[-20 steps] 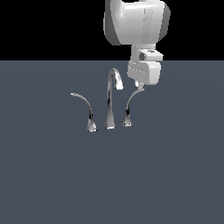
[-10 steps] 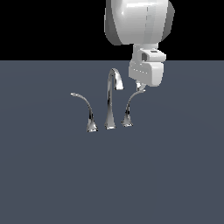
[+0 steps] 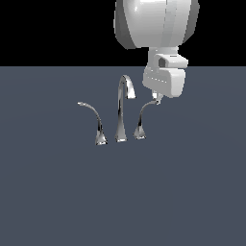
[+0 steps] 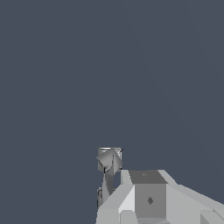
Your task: Turn on the faucet by rotating a designated handle.
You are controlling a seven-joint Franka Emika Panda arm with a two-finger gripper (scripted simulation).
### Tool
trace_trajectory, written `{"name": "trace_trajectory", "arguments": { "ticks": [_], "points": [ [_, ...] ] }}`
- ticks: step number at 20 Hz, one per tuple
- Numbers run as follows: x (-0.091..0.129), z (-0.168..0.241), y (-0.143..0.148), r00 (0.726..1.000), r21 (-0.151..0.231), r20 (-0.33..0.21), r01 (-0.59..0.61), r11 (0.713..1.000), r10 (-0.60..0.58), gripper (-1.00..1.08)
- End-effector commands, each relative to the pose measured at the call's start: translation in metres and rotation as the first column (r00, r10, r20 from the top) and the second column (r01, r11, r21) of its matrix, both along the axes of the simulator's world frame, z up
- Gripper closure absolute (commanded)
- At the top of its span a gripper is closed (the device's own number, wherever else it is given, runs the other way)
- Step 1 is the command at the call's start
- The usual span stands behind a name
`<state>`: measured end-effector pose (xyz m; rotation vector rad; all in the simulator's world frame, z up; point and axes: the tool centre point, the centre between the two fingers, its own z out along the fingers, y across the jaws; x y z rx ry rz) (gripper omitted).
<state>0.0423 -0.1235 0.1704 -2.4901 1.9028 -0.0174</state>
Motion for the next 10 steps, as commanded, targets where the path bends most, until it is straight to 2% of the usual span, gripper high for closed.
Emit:
{"name": "trace_trajectory", "arguments": {
  "ticks": [1,3,4,10],
  "points": [
    [-0.013,0.000,0.000,1.000,0.001,-0.012,0.003,1.000,-0.003,1.08],
    [-0.016,0.000,-0.001,1.000,0.001,-0.013,0.003,1.000,-0.003,1.08],
    [-0.011,0.000,-0.003,1.000,0.000,-0.006,0.006,1.000,-0.006,1.08],
    [-0.026,0.000,0.014,1.000,0.000,-0.009,0.005,1.000,-0.005,1.08]
  ]
}}
